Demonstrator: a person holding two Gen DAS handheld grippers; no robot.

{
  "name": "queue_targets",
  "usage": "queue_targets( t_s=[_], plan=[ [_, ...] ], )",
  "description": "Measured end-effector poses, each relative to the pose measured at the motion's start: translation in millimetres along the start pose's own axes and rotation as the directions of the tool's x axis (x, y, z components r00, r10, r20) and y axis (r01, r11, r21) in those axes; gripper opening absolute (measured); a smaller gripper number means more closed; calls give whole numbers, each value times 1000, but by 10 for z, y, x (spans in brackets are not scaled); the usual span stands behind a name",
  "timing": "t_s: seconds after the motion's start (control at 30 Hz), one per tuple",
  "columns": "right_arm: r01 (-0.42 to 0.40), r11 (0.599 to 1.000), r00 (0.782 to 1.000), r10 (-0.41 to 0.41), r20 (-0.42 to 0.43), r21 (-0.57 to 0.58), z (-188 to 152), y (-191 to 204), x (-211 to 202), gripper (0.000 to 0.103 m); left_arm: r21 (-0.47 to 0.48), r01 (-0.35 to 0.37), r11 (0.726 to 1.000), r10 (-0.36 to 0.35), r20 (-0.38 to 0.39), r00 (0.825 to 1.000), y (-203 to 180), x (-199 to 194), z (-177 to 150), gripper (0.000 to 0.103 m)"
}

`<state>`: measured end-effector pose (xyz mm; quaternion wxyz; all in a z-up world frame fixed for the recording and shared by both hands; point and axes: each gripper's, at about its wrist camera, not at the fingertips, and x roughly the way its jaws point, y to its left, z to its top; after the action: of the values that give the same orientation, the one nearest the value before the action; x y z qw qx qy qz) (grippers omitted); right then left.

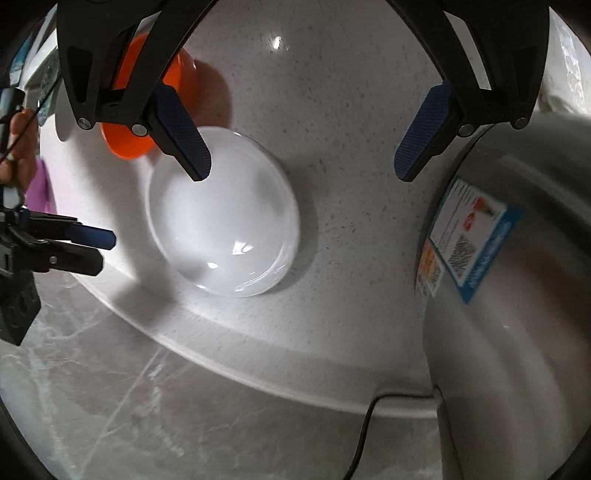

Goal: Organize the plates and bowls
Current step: 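Move the left tool to a white plate by the steel pot while the right tool reaches it, then close the left gripper on the white plate rim while the right gripper closes on it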

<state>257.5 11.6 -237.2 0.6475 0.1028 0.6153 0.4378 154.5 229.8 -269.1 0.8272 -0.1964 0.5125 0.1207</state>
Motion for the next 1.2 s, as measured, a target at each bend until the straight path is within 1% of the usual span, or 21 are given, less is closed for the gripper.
queue_targets(
  t_s=[0.07, 0.13, 0.2, 0.23, 0.3, 0.33, 0.37, 0.43, 0.47, 0.5, 0.57, 0.6, 0.67, 0.73, 0.83, 0.9, 0.97, 1.03, 1.1, 1.13, 1.2],
  plan=[
    [-2, 1000, 1000, 3, -31, 15, 42, -120, 143, 70, -5, 6, 1000, -6, -18, 1000, 24, 111, 56, 82],
    [7, 1000, 998, -7, -56, 16, 75, -196, 244, 68, -12, 15, 1000, -15, -31, 999, 29, 202, 109, 75],
    [2, 1000, 997, -1, -75, 19, 82, -247, 327, 67, -15, 19, 1000, -20, -52, 998, 19, 337, 197, 75],
    [-2, 1000, 996, 4, -85, 23, 80, -272, 367, 67, -13, 20, 1000, -21, -57, 998, 29, 342, 141, 75],
    [-5, 1000, 995, 7, -96, 19, 106, -296, 439, 66, -8, 23, 1000, -23, -75, 997, 26, 430, 178, 75],
    [-3, 1000, 995, 5, -101, 17, 116, -314, 461, 64, -9, 28, 1000, -29, -79, 996, 27, 429, 165, 71],
    [-2, 1000, 994, 4, -106, 15, 117, -327, 485, 62, -13, 36, 999, -37, -86, 996, 43, 463, 176, 63],
    [2, 1000, 993, 0, -116, 13, 124, -344, 542, 52, -14, 42, 999, -44, -103, 994, 8, 528, 140, 56],
    [14, 1000, 992, -13, -123, 11, 124, -349, 576, 52, -15, 45, 999, -46, -110, 993, 16, 561, 138, 52],
    [17, 1000, 992, -15, -127, 11, 124, -352, 596, 51, -15, 46, 999, -48, -117, 992, 26, 595, 146, 50],
    [9, 1000, 989, -7, -145, 12, 112, -353, 648, 44, -18, 47, 999, -49, -117, 992, 27, 668, 156, 49],
    [4, 1000, 988, -2, -152, 11, 107, -341, 673, 43, -18, 47, 999, -49, -118, 992, 31, 688, 165, 49],
    [1, 1000, 988, 0, -156, 8, 101, -338, 676, 43, -17, 47, 999, -49, -116, 992, 31, 655, 127, 40],
    [8, 1000, 987, -8, -160, 2, 105, -324, 681, 42, -9, 48, 999, -49, -117, 992, 35, 666, 133, 35],
    [17, 1000, 986, -16, -163, 1, 110, -318, 702, 39, -3, 49, 999, -49, -118, 992, 12, 721, 185, 25],
    [19, 1000, 986, -18, -167, 8, 110, -323, 712, 36, -8, 53, 999, -53, -117, 992, 10, 762, 218, 23],
    [22, 1000, 985, -20, -172, 8, 103, -325, 722, 30, -5, 61, 998, -61, -121, 991, -11, 786, 239, 20],
    [35, 999, 985, -33, -170, 11, 101, -336, 727, 19, 5, 63, 998, -62, -123, 990, -40, 799, 257, 18],
    [49, 999, 985, -44, -166, 22, 104, -365, 727, 11, 5, 69, 998, -67, -125, 990, -48, 815, 276, 14],
    [50, 998, 985, -45, -165, 27, 105, -378, 730, 9, 1, 78, 997, -77, -126, 989, -38, 805, 273, 11],
    [51, 998, 985, -46, -164, 24, 103, -386, 724, 9, 0, 83, 997, -82, -128, 988, -38, 825, 294, 11]
  ],
)
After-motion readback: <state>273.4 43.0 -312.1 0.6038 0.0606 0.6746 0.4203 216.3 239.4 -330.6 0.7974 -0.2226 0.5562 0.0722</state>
